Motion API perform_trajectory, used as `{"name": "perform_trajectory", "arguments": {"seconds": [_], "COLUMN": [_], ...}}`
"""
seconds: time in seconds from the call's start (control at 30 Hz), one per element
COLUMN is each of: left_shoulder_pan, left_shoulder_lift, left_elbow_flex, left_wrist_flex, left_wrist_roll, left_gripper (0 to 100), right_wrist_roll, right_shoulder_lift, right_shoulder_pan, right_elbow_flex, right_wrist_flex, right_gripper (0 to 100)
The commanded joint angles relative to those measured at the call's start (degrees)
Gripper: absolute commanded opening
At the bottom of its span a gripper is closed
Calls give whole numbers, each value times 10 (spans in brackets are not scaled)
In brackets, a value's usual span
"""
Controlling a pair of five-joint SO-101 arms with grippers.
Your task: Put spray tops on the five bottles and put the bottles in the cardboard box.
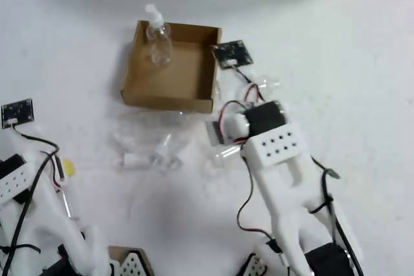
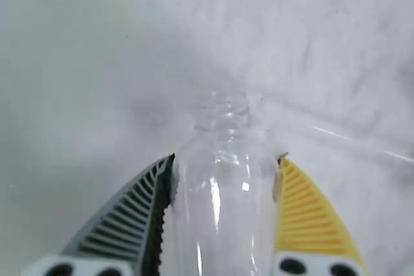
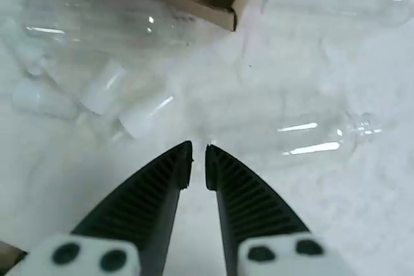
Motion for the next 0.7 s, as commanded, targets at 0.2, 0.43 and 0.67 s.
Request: {"name": "perform_trajectory", "arguments": {"seconds": [0.2,0.43,0.67], "left_shoulder_pan": [29,29,48], "left_shoulder_lift": [-21,-24,-24], "left_elbow_flex": [-3,12,14], "left_wrist_flex": [-16,-48,-48], "left_wrist_roll": [6,6,4], "left_gripper": [28,28,28], "right_wrist_roll": [-140,-178,-205], "right_shoulder_lift": [165,226,233], "right_shoulder_pan": [-122,-132,-152], "right_elbow_flex": [1,0,4], "right_wrist_flex": [-160,-197,-196], "right_gripper": [120,132,194]}}
